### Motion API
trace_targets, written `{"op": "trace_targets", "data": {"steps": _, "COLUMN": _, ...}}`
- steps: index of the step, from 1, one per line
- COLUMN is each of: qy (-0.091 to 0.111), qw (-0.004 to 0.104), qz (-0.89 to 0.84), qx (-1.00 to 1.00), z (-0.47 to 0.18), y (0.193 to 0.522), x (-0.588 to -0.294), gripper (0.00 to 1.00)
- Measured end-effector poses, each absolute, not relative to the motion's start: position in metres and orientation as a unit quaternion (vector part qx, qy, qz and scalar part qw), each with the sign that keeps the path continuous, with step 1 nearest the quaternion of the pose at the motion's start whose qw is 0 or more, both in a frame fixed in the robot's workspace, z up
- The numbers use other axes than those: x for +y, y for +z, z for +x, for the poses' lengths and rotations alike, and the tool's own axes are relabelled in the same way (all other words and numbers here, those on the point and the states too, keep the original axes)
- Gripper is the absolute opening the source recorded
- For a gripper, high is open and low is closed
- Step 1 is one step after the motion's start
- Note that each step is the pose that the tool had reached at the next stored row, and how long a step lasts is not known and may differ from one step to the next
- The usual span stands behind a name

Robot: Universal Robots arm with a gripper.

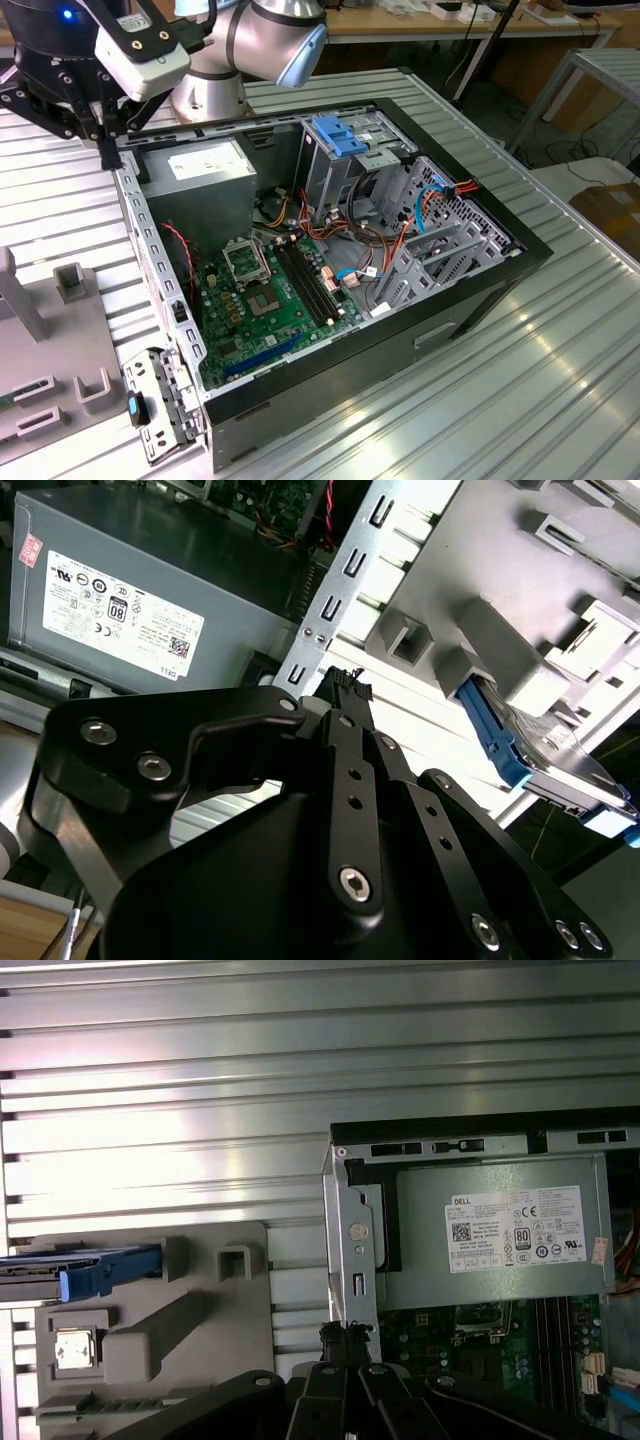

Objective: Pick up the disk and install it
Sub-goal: 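Reach for the disk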

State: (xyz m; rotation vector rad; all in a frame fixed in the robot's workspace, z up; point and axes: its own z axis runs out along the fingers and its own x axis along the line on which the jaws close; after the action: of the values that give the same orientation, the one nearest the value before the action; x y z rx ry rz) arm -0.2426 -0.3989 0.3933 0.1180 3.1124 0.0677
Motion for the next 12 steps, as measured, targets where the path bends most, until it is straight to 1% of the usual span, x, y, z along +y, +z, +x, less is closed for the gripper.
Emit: {"op": "trace_targets", "data": {"steps": 12, "qy": 0.022, "qw": 0.013, "qz": 0.038, "qx": 0.999, "z": -0.253, "y": 0.393, "x": -0.399, "gripper": 0.11}}
